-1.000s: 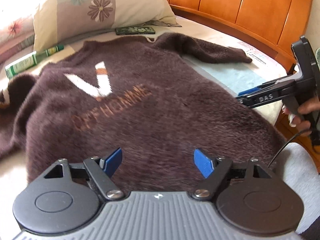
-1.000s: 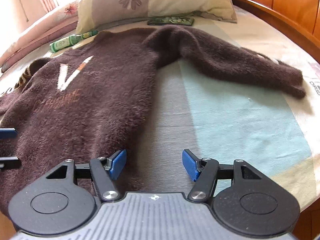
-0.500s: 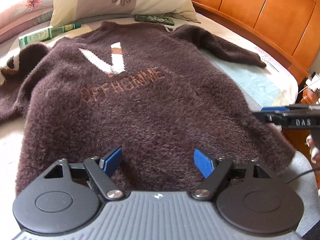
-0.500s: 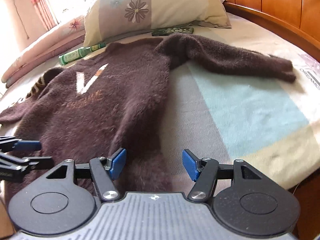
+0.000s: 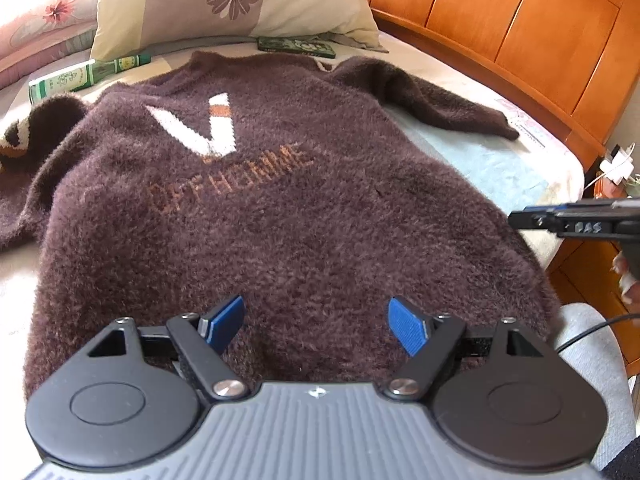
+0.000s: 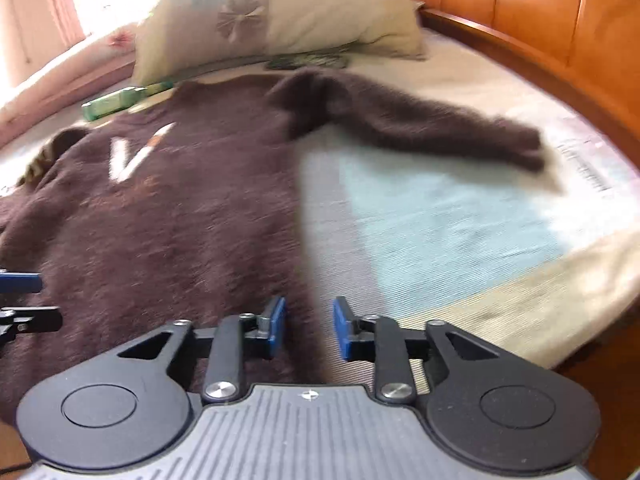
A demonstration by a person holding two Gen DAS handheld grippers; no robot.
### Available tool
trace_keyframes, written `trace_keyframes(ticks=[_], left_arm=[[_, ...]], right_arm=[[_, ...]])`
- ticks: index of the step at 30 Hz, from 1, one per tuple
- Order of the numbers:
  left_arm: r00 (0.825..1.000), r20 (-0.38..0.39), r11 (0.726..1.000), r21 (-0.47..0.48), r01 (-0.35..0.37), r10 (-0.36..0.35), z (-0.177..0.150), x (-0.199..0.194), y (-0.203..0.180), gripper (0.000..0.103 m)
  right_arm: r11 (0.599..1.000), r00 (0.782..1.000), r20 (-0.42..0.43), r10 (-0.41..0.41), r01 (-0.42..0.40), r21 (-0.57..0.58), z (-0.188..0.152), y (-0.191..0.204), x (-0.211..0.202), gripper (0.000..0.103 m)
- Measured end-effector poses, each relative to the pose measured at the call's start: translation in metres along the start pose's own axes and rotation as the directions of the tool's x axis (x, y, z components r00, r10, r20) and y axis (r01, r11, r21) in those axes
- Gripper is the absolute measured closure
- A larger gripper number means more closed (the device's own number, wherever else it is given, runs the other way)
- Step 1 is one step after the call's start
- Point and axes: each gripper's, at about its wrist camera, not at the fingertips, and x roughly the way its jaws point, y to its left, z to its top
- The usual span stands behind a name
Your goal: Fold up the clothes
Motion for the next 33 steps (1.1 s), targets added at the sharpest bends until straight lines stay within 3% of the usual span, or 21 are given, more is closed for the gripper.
trace_keyframes(ticks=[4,7,9,10,13,17,20,22,26,28,31,33], left_arm=[[1.000,0.008,1.000,0.004,-0.011,0.011,0.006,0.005,0.004,0.023],[0.999,-0.011,0.999,-0.017,-0.038,0.038,0.005,0.010,0.012,0.023],[0.997,-0.030,0.997,-0.031,-0.066,0.065,0.000,0.010,0.020,0.023],[0.996,-0.044,0.996,-0.040,-0.081,0.079,-0.006,0.009,0.026,0.023],[0.997,-0.040,0.996,-0.054,-0.074,0.072,-0.024,-0.003,0.045,0.022],[0.997,-0.033,0.996,-0.052,-0.069,0.068,-0.023,-0.010,0.047,0.022],[0.998,-0.001,0.998,-0.027,-0.063,0.063,-0.011,-0.007,0.037,0.022],[0.998,0.037,0.999,-0.010,-0.044,0.044,-0.001,-0.003,0.030,0.022],[0.992,0.114,0.999,-0.013,0.047,-0.045,0.016,0.007,0.023,0.019],[0.991,0.105,0.995,-0.046,0.083,-0.078,0.020,0.017,0.024,0.019],[0.998,0.048,0.998,-0.060,0.035,-0.032,0.008,0.028,0.027,0.019],[0.995,0.092,0.999,-0.011,0.050,-0.049,-0.007,0.023,0.028,0.016]], right_arm=[[0.988,0.985,0.099,0.140,-0.132,-0.080,0.020,0.026,-0.006,0.050],[0.958,0.957,0.048,0.287,-0.285,-0.035,0.032,0.042,0.034,0.050],[0.959,0.960,-0.018,0.280,-0.279,0.046,0.030,0.040,0.063,0.051],[0.966,0.967,-0.036,0.254,-0.251,0.059,0.026,0.036,0.069,0.059],[0.972,0.972,-0.020,0.233,-0.232,0.035,0.011,0.017,0.055,0.063],[0.985,0.982,-0.081,0.168,-0.164,0.045,0.000,-0.006,0.032,0.062],[0.986,0.985,-0.055,0.163,-0.162,0.029,0.012,0.000,0.020,0.051],[0.987,0.988,0.007,0.152,-0.152,-0.042,0.025,0.013,0.019,0.044],[0.973,0.972,0.045,0.229,-0.227,-0.041,0.045,0.033,0.052,0.041],[0.982,0.982,-0.025,0.188,-0.187,0.020,0.040,0.037,0.077,0.041],[0.984,0.983,0.035,0.181,-0.180,-0.009,0.016,0.038,0.064,0.035],[0.982,0.980,0.062,0.190,-0.191,0.011,-0.003,0.028,0.049,0.035]])
